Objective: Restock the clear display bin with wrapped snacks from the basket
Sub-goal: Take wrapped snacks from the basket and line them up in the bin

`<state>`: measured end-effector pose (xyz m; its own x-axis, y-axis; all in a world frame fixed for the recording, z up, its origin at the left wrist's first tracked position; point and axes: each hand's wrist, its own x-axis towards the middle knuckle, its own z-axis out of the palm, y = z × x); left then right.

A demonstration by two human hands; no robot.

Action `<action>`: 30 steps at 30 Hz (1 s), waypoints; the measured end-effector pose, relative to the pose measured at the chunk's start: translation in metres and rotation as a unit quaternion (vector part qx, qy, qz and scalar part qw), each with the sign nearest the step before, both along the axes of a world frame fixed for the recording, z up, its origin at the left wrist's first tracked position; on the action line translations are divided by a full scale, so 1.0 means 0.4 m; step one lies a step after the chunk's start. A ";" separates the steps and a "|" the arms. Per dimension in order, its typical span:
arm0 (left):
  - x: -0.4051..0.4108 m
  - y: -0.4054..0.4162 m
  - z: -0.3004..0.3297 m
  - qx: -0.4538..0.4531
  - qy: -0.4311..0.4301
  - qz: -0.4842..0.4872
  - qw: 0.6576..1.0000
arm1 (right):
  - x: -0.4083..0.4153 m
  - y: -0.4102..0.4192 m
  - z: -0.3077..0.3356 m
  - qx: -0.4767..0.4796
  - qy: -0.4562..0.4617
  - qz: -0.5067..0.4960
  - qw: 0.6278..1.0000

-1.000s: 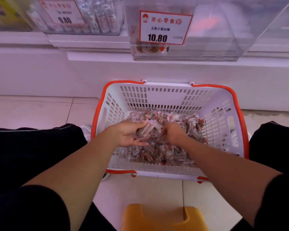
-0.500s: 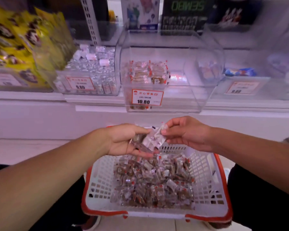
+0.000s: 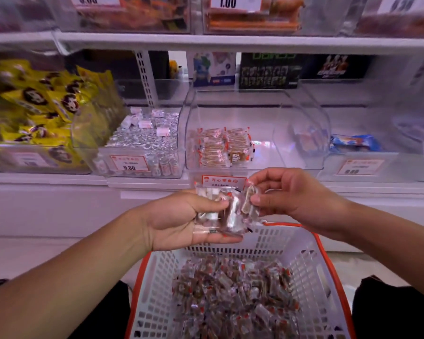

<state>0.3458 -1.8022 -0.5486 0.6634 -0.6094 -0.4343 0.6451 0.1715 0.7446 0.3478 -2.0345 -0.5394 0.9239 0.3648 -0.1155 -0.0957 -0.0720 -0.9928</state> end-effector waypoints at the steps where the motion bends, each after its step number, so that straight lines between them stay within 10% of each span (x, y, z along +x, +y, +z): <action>1: 0.002 -0.003 0.000 0.006 -0.004 0.000 1.000 | 0.001 0.002 0.003 -0.017 -0.018 0.001 1.000; 8: -0.001 -0.022 -0.009 0.039 -0.041 -0.029 0.998 | -0.012 0.014 0.008 -0.154 -0.074 0.074 0.982; 30: -0.009 -0.003 0.030 -0.007 -0.012 -0.170 0.985 | -0.002 -0.006 0.019 0.004 0.055 0.149 0.987</action>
